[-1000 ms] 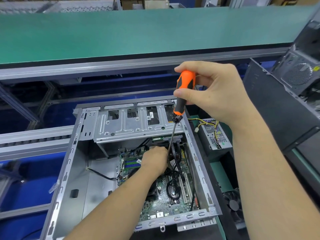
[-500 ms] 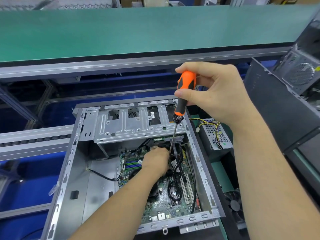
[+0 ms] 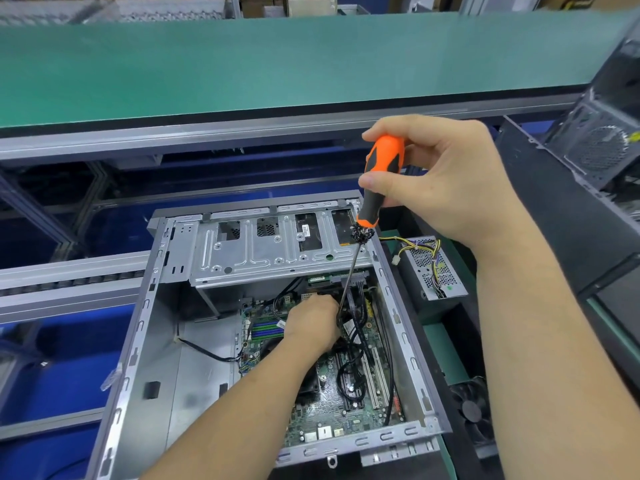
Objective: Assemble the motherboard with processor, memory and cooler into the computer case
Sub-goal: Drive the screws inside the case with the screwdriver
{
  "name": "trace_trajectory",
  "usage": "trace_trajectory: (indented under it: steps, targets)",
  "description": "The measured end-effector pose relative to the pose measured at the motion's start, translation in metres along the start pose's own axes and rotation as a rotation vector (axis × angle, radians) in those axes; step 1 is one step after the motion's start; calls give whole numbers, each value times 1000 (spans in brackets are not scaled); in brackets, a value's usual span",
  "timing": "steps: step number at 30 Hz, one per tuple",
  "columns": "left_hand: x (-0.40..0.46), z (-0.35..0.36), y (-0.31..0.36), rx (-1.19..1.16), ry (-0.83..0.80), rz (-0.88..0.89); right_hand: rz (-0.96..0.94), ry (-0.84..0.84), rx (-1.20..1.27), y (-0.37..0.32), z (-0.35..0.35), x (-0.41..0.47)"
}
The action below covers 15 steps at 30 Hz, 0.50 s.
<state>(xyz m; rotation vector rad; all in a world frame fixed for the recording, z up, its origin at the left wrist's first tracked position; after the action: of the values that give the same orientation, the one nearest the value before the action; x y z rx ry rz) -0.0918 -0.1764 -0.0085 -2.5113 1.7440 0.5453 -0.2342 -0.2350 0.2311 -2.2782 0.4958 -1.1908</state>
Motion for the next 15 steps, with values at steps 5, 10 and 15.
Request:
trace_trajectory:
  steps: [5,10,15]
  targets:
    - [-1,0,-1,-2,-6,13,1,15,17,0,-5,-2]
    - [-1,0,-2,-7,-17,3,-2,23,35,-1,-8,-2]
    - [0,1,-2,-8,-31,-3,-4,-14,8,-2,-3,0]
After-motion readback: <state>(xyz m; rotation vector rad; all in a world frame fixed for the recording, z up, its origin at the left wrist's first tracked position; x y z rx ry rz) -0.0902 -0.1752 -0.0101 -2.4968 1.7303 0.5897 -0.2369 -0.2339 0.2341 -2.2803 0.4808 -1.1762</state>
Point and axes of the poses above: each hand's wrist, its own x-axis towards the middle knuckle, its own z-axis out of the palm, y = z × x, the point moved 1 cm from there along x, towards the middle knuckle, and after that the axes turned 12 degrees about -z, right-handed, at the moved point
